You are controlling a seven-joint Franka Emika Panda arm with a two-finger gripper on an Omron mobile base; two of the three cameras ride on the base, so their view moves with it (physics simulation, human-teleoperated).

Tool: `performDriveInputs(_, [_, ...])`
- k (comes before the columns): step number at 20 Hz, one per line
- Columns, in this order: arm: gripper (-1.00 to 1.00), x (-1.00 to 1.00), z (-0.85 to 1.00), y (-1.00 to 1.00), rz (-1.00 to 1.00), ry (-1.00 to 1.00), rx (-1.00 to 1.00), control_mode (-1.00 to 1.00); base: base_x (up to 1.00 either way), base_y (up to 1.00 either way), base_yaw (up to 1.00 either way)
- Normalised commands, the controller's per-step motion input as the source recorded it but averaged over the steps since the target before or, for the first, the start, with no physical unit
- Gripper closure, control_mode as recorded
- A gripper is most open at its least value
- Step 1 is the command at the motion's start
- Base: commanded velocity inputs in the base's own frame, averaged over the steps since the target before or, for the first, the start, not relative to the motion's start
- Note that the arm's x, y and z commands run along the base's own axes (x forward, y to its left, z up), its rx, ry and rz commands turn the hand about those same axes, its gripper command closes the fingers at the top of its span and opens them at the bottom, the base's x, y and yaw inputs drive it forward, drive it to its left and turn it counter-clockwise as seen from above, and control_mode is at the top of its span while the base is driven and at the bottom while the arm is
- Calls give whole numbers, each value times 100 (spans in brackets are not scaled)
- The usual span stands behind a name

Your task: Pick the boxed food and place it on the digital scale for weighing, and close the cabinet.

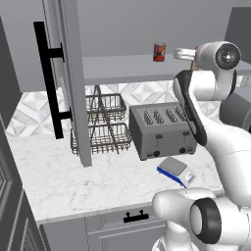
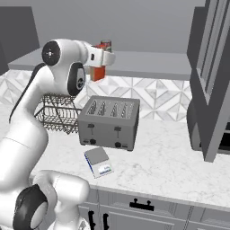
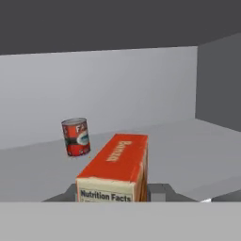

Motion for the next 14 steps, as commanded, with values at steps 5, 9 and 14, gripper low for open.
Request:
performDriveInputs(5, [100,-100,-34,-17,31,0,-7,-100,0,0,0])
performDriveInputs(9, [100,-100,-44,-37,53,-1,-5,-100,0,0,0])
performDriveInputs(14, [100,-79,-67,-16,60,0,0,-100,0,0,0])
